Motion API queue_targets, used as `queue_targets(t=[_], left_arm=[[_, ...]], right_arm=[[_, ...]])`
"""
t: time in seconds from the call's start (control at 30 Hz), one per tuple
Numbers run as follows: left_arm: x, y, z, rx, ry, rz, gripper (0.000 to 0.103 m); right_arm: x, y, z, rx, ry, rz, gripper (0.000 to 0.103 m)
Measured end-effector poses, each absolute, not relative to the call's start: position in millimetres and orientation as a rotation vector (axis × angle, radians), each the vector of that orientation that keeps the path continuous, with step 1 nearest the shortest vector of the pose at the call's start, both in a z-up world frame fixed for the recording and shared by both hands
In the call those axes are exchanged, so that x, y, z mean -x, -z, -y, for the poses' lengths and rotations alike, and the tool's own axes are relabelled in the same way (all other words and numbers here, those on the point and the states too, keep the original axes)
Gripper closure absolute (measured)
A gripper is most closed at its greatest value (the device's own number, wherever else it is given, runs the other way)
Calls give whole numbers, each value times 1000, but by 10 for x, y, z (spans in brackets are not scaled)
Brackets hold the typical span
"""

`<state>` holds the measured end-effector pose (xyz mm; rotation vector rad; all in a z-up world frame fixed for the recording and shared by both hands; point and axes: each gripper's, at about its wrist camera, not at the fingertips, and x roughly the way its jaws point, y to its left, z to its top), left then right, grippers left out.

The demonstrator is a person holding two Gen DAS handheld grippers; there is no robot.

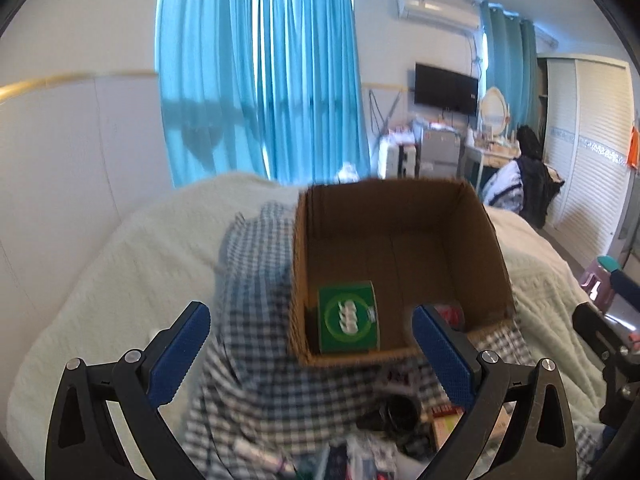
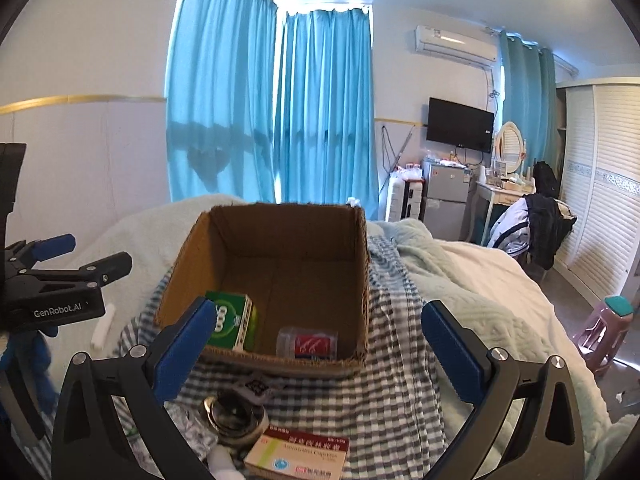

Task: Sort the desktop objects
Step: 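Move both tools back toward the scattered items on the cloth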

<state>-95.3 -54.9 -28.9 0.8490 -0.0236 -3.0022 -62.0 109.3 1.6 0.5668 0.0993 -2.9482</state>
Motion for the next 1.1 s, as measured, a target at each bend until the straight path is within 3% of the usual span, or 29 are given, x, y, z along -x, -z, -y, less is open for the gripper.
queue_targets(t=[0.13,0.67,0.97,1.1], left_arm=[[856,402,486,-892,2981,107,0],[686,721,448,-1076,2961,138,0],[587,1085,431,-1264,2919,142,1],[578,1274,409,-1353,2899,147,1]], right_arm=[[557,162,-1109,-649,2911,-137,0],[145,580,-1157,-777,2734,-102,1],[-16,848,-991,-859,2609,-134,17],[-57,996,-891,-905,2563,-145,17]])
